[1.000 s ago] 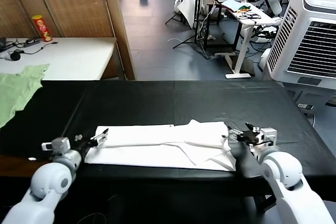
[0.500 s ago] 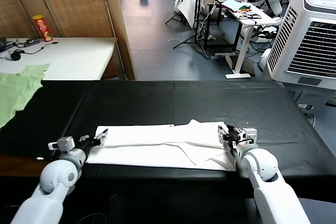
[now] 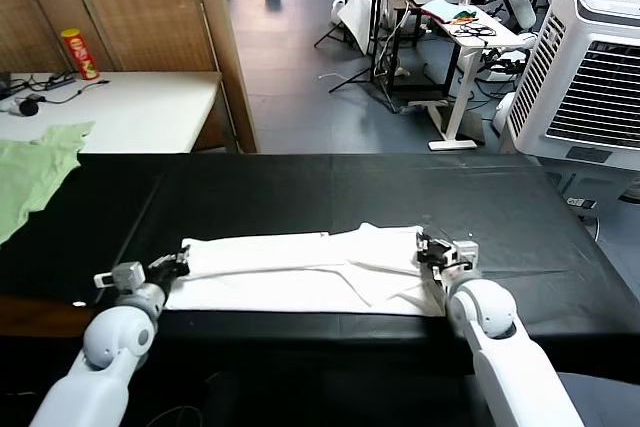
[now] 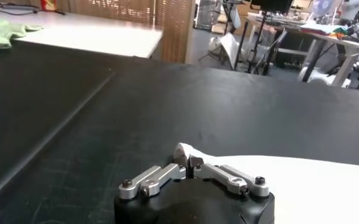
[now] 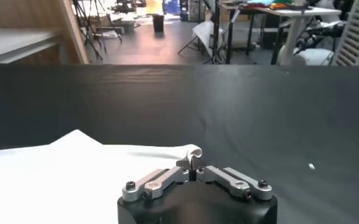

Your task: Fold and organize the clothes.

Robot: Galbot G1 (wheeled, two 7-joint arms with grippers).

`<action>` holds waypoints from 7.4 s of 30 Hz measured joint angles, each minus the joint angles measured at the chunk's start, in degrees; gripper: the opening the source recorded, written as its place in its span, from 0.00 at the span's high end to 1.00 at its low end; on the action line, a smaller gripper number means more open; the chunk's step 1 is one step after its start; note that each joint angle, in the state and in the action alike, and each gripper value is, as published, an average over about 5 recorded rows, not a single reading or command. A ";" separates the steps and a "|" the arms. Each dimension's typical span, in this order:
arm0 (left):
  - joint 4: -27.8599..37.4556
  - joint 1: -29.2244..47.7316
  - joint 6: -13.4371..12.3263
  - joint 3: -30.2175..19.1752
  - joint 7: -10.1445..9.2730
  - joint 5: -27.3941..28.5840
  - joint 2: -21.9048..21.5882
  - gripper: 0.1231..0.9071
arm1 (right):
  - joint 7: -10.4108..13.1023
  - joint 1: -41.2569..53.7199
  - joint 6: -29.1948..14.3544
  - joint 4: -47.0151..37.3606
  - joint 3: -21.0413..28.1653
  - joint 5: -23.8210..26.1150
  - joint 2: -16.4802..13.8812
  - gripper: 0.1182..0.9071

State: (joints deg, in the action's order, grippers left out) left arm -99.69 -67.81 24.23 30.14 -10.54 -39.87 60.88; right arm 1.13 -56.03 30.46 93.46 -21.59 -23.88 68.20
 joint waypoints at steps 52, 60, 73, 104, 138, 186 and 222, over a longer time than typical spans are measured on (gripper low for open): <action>-4.39 -10.14 -4.43 4.00 2.85 14.39 1.56 0.96 | -0.69 -14.69 0.26 22.23 -10.65 -2.02 -3.81 0.14; 0.05 -11.25 -9.95 8.24 3.39 18.19 -8.78 0.96 | -0.60 -15.24 0.24 22.25 -10.75 -1.91 -2.76 0.14; -9.84 -10.44 -4.53 2.53 0.64 17.65 -4.69 0.96 | -0.23 -16.02 0.24 22.32 -10.37 -0.26 -0.79 0.14; -11.33 0.91 0.45 -24.36 -7.68 6.03 17.27 0.94 | -1.01 -17.80 -0.01 22.62 -9.88 2.85 1.67 0.14; -14.21 -5.36 -4.81 -9.24 -0.93 10.40 7.36 0.14 | -3.12 -9.29 -0.94 12.46 10.02 18.80 5.11 0.14; -8.99 -8.75 -3.77 3.85 1.03 6.90 3.28 0.98 | -2.63 -16.88 -1.67 24.88 -2.61 5.18 5.62 0.14; -20.34 -10.41 -5.45 -14.65 4.07 27.85 4.65 0.76 | -2.82 -18.29 0.71 24.16 0.71 1.97 6.35 0.14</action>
State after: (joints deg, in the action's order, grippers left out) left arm -120.03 -78.21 18.78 15.50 -6.47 -12.02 65.53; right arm -1.70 -74.32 31.18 117.61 -20.88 -21.91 74.55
